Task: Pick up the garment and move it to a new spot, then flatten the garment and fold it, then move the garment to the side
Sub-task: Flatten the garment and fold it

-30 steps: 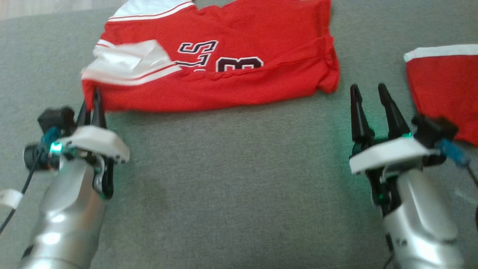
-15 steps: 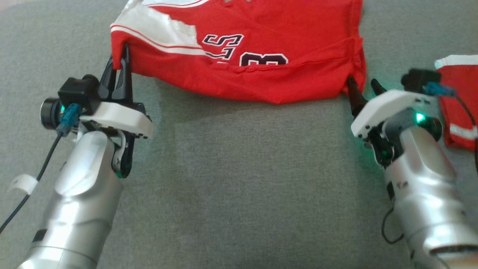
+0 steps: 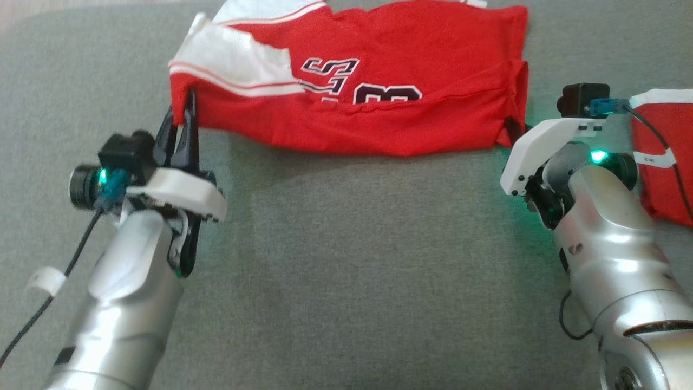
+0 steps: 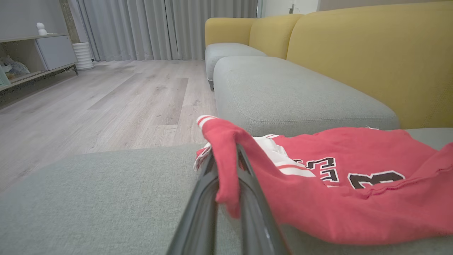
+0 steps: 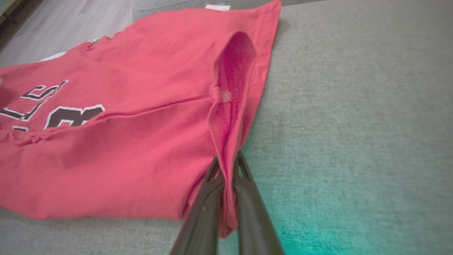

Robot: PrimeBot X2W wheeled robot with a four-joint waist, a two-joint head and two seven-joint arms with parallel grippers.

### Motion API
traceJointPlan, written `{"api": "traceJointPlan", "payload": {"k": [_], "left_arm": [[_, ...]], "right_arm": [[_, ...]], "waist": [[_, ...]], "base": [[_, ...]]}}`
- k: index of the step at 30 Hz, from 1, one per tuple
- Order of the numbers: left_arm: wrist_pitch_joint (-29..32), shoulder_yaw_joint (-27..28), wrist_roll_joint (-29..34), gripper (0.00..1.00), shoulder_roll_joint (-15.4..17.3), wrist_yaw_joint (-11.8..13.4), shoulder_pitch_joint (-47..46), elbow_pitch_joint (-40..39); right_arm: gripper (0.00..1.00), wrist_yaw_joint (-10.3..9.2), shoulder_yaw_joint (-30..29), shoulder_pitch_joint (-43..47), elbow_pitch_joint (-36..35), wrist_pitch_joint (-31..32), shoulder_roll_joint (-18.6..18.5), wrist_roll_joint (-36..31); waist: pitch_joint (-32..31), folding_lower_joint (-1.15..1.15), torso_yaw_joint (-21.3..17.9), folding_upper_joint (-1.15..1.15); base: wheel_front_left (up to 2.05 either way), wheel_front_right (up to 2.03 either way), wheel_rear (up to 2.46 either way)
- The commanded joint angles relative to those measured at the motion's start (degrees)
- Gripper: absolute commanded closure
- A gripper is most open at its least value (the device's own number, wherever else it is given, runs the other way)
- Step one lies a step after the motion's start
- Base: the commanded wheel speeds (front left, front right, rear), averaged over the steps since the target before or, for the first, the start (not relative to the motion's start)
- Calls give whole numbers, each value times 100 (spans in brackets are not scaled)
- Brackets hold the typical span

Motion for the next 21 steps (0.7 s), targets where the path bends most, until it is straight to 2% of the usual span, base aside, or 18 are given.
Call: {"api": "traceJointPlan", "payload": {"k": [1, 11, 21], "left_arm": [[-23, 194, -27, 100, 240, 29, -53, -82], [190, 163, -170, 100, 362, 42, 503, 169], [856, -87, -317, 100, 435, -75, 1458, -7]], "right_arm": [[100, -4, 139, -131, -139, -102, 86, -48], [100, -4, 409, 238, -610, 241, -89, 419], [100, -4, 1039, 1663, -1922, 1197, -514, 1342]], "waist": [[-118, 0, -76, 0], [-743, 0, -310, 0], [-1511, 0, -357, 0]], "base": [[0, 0, 0], [0, 0, 0], [0, 0, 0]]}}
